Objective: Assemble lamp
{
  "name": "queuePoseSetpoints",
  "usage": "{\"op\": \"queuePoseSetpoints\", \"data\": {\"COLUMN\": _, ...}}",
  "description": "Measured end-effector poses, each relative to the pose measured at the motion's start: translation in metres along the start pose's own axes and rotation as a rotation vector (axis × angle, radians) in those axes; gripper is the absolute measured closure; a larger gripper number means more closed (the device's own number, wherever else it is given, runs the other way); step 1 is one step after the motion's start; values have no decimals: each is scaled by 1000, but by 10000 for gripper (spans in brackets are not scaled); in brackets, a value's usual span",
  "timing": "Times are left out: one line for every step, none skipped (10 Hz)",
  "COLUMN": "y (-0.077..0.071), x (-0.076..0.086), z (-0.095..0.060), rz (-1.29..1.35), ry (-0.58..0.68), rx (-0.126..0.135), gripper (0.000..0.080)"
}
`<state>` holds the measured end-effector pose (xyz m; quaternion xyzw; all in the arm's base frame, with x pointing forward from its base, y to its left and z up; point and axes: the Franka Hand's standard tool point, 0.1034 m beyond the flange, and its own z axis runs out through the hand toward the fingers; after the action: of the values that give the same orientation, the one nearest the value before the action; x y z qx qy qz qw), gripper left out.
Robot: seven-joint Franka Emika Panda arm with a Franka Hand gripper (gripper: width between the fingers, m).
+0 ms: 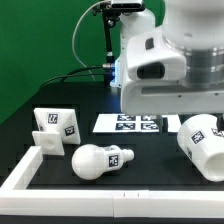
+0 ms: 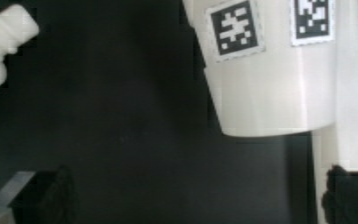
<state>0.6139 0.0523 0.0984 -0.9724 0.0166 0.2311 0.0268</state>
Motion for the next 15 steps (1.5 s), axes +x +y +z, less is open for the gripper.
{"op": "queuePoseSetpoints", "data": {"y": 1, "x": -5, "z": 4, "rz": 0, "ry": -73, "rx": -3, "gripper": 100}}
{"op": "queuePoseSetpoints", "data": {"y": 2, "x": -7, "z": 7, "rz": 0, "ry": -128, "rx": -5, "gripper": 100}}
{"op": "queuePoseSetpoints", "data": {"y": 3, "x": -13, "z": 12, "rz": -1, "ry": -229, "rx": -9, "gripper": 100}}
{"op": "queuePoseSetpoints", "data": {"y": 4, "x": -19, "z": 16, "rz": 16, "ry": -347, "rx": -7, "gripper": 100}}
{"op": "queuePoseSetpoints", "data": {"y": 2, "x": -12, "z": 20, "rz": 20, "ry": -391, "rx": -5, "gripper": 100}}
{"op": "queuePoseSetpoints", "data": {"y": 1, "x": -7, "z": 16, "rz": 40, "ry": -367, "rx": -2, "gripper": 100}}
{"op": "queuePoseSetpoints", "data": {"y": 1, "x": -6, "z": 13, "rz": 35, "ry": -344, "rx": 0, "gripper": 100}}
{"op": "queuePoseSetpoints", "data": {"y": 0, "x": -7, "z": 13, "rz": 35, "ry": -329, "rx": 0, "gripper": 100}}
{"op": "queuePoseSetpoints", "data": {"y": 0, "x": -12, "z": 13, "rz": 35, "ry": -320, "rx": -1, "gripper": 100}}
{"op": "queuePoseSetpoints", "data": {"y": 0, "x": -20, "z": 13, "rz": 49, "ry": -324, "rx": -1, "gripper": 100}}
{"op": "queuePoseSetpoints", "data": {"y": 0, "x": -33, "z": 15, "rz": 70, "ry": -366, "rx": 4, "gripper": 100}}
{"op": "queuePoseSetpoints", "data": {"y": 0, "x": -28, "z": 20, "rz": 78, "ry": -393, "rx": 9, "gripper": 100}}
{"op": "queuePoseSetpoints", "data": {"y": -2, "x": -17, "z": 17, "rz": 76, "ry": -360, "rx": 13, "gripper": 100}}
{"op": "queuePoseSetpoints", "data": {"y": -5, "x": -13, "z": 14, "rz": 73, "ry": -322, "rx": 14, "gripper": 100}}
{"op": "queuePoseSetpoints", "data": {"y": -11, "x": -8, "z": 16, "rz": 66, "ry": -278, "rx": 8, "gripper": 100}}
